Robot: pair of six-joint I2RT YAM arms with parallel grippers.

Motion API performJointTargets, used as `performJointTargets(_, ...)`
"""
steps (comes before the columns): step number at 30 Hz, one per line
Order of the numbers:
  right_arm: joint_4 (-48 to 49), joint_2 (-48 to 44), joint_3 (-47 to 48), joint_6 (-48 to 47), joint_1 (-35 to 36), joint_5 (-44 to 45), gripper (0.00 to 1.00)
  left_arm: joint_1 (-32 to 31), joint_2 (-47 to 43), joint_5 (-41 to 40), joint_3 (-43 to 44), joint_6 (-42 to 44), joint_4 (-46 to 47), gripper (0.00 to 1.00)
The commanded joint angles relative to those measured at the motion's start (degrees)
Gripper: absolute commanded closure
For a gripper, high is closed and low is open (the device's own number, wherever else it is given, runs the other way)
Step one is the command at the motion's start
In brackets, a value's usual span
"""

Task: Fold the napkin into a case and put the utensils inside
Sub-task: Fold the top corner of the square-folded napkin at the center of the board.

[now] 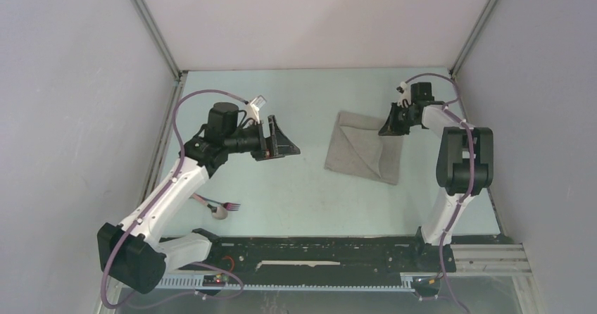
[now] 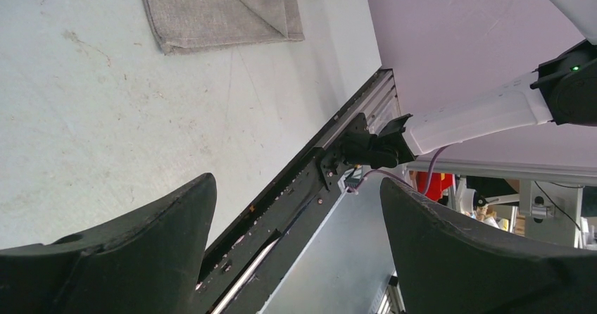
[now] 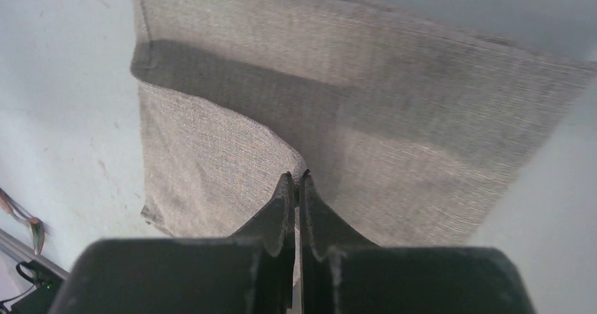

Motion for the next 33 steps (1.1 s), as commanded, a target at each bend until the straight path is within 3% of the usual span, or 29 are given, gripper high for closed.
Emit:
performJointTargets(1,1.5,0.0,1.2,0.9,-1.5,2.4,1.00,0.4,0.3,2.0,0.0,-0.6,2.7,0.07)
performJointTargets(10,1.8,0.1,3.2,1.0,-5.2,5.8,1.00,0.4,0.9,2.3,-0.2,-0.6,2.9,0.07)
performJointTargets(33,0.0,4.6,9.1,-0.4,-6.3,8.0,1.00,0.4,1.7,2.5,-0.5,-1.3,3.6,0.07)
